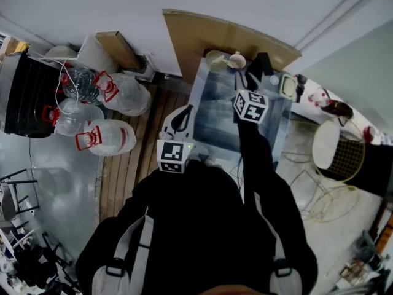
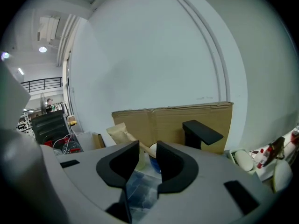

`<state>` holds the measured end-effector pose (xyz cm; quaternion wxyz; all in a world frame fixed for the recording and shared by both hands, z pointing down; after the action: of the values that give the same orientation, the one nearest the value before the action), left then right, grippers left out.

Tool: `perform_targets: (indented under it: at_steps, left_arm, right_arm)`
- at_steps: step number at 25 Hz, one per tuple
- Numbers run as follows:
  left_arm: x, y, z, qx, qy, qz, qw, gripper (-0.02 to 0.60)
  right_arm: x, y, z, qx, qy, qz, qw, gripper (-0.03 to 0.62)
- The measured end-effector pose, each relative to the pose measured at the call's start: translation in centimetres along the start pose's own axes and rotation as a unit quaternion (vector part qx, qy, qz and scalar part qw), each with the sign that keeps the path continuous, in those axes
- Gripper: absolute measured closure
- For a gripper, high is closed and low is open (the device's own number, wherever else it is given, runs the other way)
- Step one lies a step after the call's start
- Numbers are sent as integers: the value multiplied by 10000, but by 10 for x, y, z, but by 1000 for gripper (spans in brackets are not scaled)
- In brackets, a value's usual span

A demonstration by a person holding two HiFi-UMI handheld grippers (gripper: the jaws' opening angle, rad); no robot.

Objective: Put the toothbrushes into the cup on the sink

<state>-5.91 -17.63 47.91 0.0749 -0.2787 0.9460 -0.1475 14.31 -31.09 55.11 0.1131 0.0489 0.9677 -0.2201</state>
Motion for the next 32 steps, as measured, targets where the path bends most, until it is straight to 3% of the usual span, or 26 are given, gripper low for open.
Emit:
perform_targets:
  at_steps: [14, 19, 25, 32]
  left_arm:
    - [-15, 13, 8, -137, -16, -159, 9998, 580]
    - [-24, 16, 10, -179, -46, -237, 9995, 580]
    - [-36, 18, 14, -239, -55, -347, 9991, 580]
    - [-44, 21, 16, -315, -107, -445, 9985, 580]
  right_arm:
    - [30, 94, 15, -649, -233, 417, 9967, 497]
    - [40, 132, 18, -914, -304, 602, 9935, 543]
    - [42, 165, 12, -1050, -234, 515, 9929, 588]
    - [53, 195, 5, -1229, -135, 513, 9910, 592]
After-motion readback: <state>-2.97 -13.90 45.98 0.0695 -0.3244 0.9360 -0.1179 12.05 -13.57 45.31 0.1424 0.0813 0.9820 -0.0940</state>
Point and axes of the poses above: the fingertips, and each gripper's own axes: y backward along the fingers, x to its left, z out of its top, the point moved 1 cm from there along y, backward along the fingers, and after that the axes turned 6 degrees about -y, right-handed, at the moved point
